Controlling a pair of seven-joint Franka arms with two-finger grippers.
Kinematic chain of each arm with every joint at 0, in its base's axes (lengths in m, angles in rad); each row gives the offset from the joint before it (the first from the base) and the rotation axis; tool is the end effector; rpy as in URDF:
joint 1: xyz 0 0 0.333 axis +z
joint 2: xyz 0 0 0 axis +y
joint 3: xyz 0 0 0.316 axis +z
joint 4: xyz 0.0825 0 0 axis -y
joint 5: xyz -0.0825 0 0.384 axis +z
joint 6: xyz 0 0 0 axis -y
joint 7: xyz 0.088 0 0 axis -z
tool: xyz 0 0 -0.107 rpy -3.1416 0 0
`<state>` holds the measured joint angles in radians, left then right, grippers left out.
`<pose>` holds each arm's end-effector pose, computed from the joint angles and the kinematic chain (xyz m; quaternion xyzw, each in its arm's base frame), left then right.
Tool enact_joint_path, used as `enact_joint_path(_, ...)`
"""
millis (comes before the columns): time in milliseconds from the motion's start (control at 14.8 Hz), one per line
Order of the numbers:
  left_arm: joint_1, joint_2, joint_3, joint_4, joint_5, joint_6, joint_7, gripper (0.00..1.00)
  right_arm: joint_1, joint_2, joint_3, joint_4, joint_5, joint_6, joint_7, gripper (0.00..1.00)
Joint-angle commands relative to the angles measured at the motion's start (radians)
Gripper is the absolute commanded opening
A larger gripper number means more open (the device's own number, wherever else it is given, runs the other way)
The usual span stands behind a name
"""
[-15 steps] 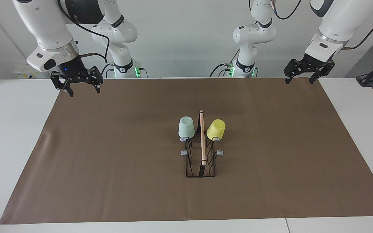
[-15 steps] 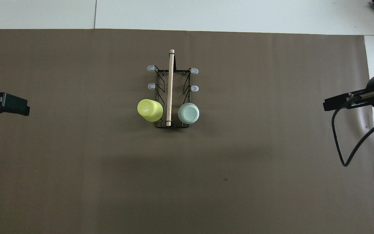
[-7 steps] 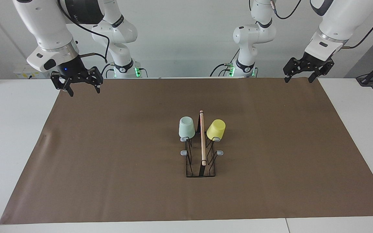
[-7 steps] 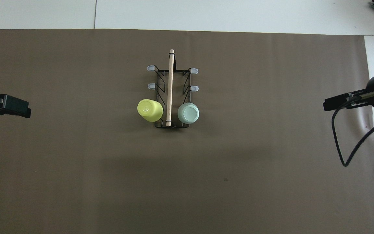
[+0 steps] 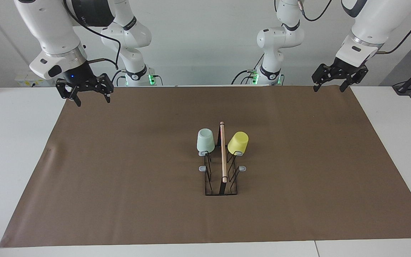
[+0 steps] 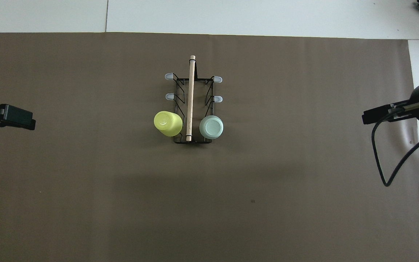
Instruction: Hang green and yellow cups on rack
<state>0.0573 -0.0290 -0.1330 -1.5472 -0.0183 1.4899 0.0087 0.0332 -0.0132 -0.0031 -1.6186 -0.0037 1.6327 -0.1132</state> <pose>0.5357 -0.0439 0.6443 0.9990 -0.0427 -0.0145 0.0067 0.5556 0.0163 0.6147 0.9973 0.0717 0.0136 0.0024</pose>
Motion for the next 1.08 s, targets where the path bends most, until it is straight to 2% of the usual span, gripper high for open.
enact_joint_path(0, -0.001, -0.020, 0.001, -0.028, -0.012, 0.021, 0.011, 1.00, -0.001, 0.012, 0.003, 0.016, -0.015, 0.010, 0.007, 1.00)
enact_joint_path(1012, -0.025, -0.028, 0.004, -0.037, -0.012, 0.010, 0.014, 1.00, -0.001, 0.012, 0.003, 0.016, -0.015, 0.010, 0.009, 1.00)
